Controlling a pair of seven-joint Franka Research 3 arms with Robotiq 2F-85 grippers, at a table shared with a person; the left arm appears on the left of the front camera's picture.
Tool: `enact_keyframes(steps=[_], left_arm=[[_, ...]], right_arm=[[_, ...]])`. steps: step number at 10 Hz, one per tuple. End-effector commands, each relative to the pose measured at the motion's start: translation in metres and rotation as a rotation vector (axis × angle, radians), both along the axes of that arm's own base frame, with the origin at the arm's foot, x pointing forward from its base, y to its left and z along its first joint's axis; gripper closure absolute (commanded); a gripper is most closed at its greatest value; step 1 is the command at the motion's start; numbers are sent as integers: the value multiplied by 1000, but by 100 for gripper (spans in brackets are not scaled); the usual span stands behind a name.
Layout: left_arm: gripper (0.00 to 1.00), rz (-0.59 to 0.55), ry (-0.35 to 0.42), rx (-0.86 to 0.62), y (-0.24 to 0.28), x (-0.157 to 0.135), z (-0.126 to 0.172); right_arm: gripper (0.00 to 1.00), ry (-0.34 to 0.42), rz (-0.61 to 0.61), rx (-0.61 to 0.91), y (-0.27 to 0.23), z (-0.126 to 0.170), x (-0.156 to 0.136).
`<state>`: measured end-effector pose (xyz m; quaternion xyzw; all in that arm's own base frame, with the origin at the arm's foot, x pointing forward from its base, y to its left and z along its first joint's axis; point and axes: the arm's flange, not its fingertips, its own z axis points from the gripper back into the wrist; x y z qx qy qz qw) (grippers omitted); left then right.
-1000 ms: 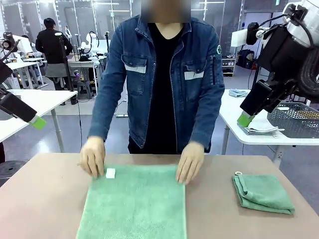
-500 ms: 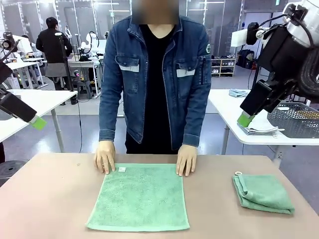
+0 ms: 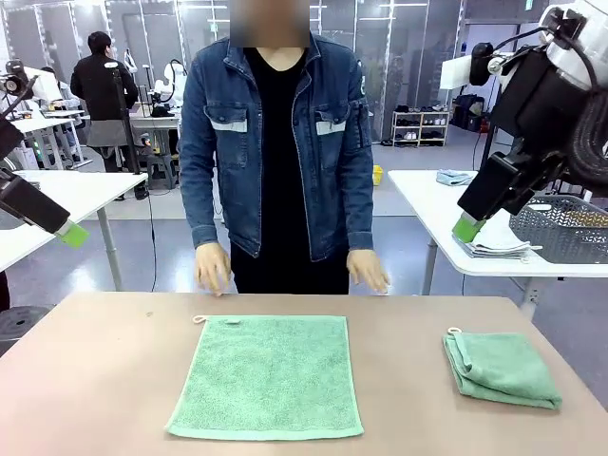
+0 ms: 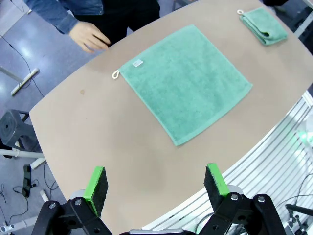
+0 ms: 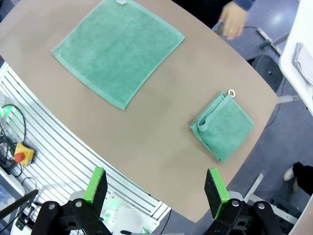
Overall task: Fold the towels and place them in the basket.
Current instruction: When a person lays out a Towel with hook on the table, fold it in half twice.
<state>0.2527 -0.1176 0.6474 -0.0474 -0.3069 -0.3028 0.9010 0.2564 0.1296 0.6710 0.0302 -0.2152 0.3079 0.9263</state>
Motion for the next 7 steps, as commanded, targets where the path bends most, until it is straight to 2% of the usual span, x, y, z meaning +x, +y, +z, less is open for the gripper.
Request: enact_keyframes(steps=[1, 6, 7], left_arm=[[0, -3, -2, 8, -1, 1, 0], [0, 0, 0, 0, 0, 0, 0], [0, -74, -33, 108, -4, -18, -2]], right_arm=[[0, -11, 9, -9, 0, 1, 0], [0, 0, 0, 0, 0, 0, 0], [0, 3, 122, -68, 10, -7, -9]])
